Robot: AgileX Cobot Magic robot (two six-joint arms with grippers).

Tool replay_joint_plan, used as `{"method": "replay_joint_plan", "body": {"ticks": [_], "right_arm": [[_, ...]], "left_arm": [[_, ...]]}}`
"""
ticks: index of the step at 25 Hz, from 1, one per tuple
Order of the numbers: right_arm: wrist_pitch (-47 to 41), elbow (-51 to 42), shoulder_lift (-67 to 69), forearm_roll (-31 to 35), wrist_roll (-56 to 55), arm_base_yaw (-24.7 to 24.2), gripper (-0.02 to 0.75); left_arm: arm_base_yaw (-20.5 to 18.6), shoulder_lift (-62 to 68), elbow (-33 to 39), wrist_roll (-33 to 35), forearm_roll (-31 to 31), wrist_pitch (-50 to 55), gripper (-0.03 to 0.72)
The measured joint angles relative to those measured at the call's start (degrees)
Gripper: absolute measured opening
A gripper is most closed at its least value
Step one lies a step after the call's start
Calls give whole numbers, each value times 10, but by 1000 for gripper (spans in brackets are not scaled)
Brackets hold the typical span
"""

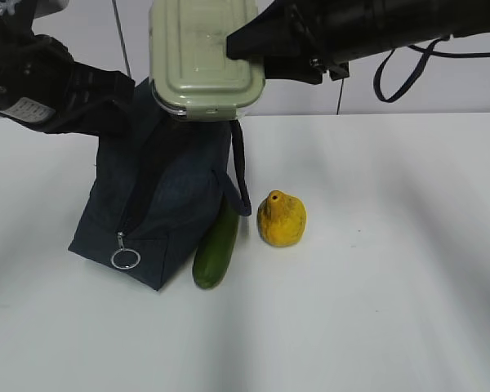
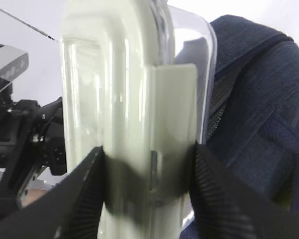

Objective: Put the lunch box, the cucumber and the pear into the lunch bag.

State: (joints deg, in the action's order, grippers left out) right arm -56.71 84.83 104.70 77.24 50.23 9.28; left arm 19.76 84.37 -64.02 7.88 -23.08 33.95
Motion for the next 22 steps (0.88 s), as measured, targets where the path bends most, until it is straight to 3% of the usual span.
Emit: {"method": "replay_joint_plan", "body": {"ticks": [10,22], "right_arm": [[35,0,31,2,13,33,383],[45,0,57,-92,-28,33,383]], "left_arm": [[0,0,0,0,-4,-1,4],[0,0,0,0,-4,-5,4]]}}
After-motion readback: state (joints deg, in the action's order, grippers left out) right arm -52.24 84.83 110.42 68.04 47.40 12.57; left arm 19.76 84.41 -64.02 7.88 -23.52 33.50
